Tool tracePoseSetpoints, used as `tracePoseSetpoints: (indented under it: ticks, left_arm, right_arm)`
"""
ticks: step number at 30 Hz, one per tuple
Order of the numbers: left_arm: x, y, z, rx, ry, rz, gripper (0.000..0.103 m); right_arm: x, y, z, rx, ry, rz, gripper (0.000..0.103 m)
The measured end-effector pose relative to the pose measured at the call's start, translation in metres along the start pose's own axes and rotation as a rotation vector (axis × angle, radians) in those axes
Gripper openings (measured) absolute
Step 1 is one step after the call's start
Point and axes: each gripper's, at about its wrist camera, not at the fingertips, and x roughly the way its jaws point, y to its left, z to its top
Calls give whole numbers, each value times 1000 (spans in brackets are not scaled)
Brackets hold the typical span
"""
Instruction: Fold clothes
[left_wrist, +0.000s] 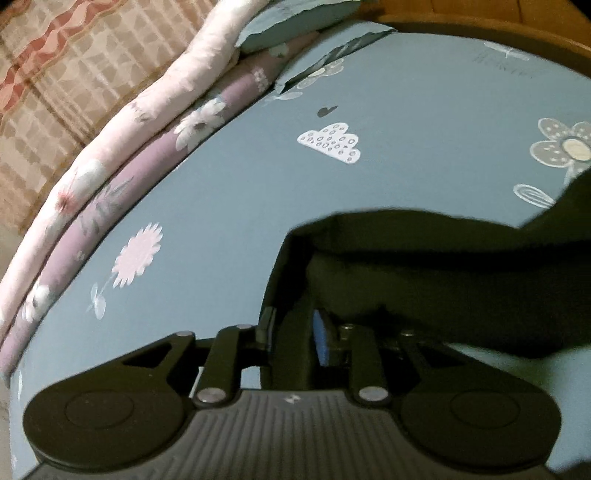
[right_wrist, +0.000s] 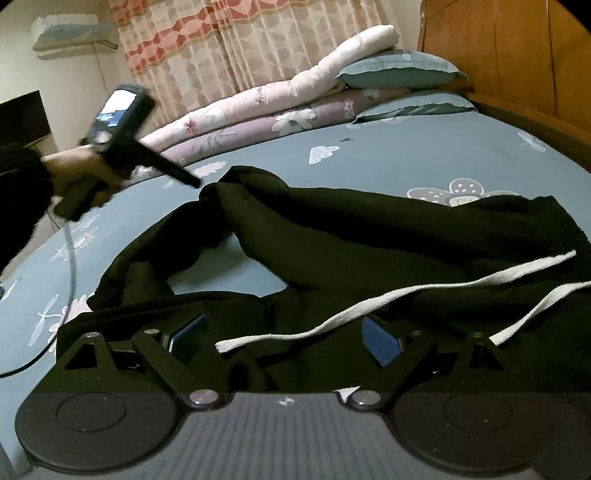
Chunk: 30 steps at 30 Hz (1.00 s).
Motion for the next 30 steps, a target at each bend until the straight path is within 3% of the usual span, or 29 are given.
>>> tracePoseSetpoints:
  ticks: [11, 19, 25, 30]
  left_arm:
    - [-55, 36, -124, -377, 89, -131, 25]
    - [-66, 41, -194, -604, 66, -198, 35]
    - [-59, 30, -225, -690, 39, -240, 48]
    - [-55, 13, -231, -713, -34, -173, 60]
  right_arm:
    - [-4, -1, 0, 48, -31, 54, 93]
    - [-6, 0, 0, 68, -55, 88, 93]
    - [-3, -1, -1, 74, -53, 88, 93]
    - [0, 0, -2, 68, -47, 74, 93]
